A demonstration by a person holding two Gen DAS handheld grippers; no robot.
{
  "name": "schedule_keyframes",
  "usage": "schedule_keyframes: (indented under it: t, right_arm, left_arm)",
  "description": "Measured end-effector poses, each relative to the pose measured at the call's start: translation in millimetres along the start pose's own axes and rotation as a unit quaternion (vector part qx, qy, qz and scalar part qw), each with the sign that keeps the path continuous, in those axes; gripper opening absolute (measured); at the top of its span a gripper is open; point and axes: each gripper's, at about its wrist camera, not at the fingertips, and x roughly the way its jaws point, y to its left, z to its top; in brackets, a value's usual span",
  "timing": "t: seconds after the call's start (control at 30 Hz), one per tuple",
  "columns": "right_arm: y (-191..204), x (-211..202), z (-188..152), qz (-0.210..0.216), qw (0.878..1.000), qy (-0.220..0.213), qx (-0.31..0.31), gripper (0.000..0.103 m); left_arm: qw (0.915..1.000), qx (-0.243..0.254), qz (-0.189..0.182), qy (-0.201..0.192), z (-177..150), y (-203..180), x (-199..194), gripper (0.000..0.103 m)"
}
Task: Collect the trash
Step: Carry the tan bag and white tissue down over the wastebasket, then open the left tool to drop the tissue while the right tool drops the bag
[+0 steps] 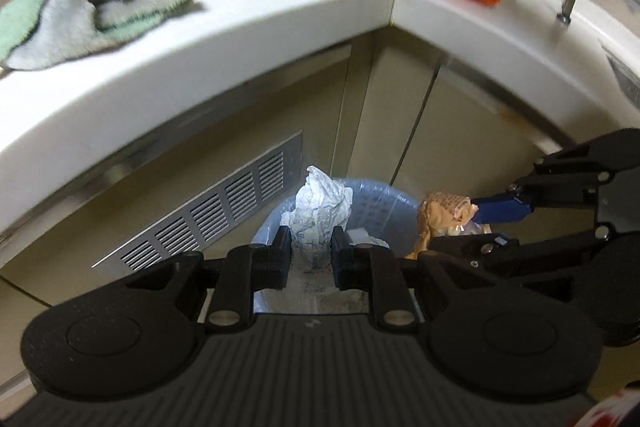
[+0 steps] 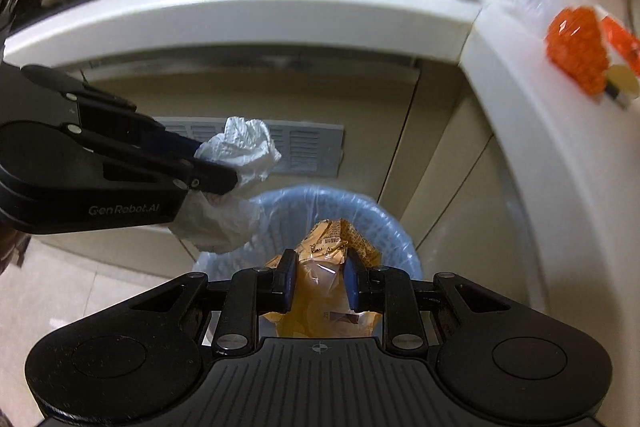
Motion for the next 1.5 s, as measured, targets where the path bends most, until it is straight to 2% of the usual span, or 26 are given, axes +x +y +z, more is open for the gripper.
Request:
schedule_keyframes:
  t: [0.33, 0.43, 0.97, 1.03, 1.07, 1.1, 1.13, 1.5]
  right_arm:
    - [-6.5, 53.6, -10.4, 0.011, 0.998, 0.054, -0.037, 0.025]
    - [-9.7, 62.4, -12.6, 0.016, 0.997, 0.063, -0.038, 0.025]
    - [-17.3, 79.4, -10.7, 0.012, 0.997, 0.07, -0.041, 0.025]
    - [-17.7, 80.5, -10.0, 0.012, 0.997, 0.069, -0.042, 0.025]
    - [-17.7, 80.8, -9.8, 0.011, 0.997, 0.069, -0.042, 0.025]
    - [-17.6, 80.9, -9.8, 0.011, 0.997, 0.07, -0.042, 0.025]
    - [-17.5, 80.5, -9.9, 0.011, 0.997, 0.07, -0.042, 0.025]
    - [-17.1, 78.5, -9.7, 0.013, 0.997, 0.069, -0.041, 0.025]
  left_arm:
    - [0.9935, 0.103, -0.024, 0.044, -13.7, -5.0, 41.5, 0.018]
    - [0.9912, 0.118, -0.029, 0.053, -14.1, -5.3, 48.4, 0.018]
    - [0.9885, 0.13, -0.036, 0.068, -8.2, -5.0, 69.7, 0.02]
    - [0.9887, 0.129, -0.038, 0.067, -8.2, -4.4, 69.1, 0.024]
    - [0.9887, 0.13, -0.036, 0.066, -8.2, -4.6, 68.7, 0.027]
    - [0.9888, 0.13, -0.034, 0.065, -8.3, -4.3, 69.2, 0.035]
    - [0.9892, 0.127, -0.035, 0.064, -8.4, -3.8, 67.8, 0.037]
    - [0.9904, 0.118, -0.027, 0.067, -11.9, 1.7, 57.8, 0.037]
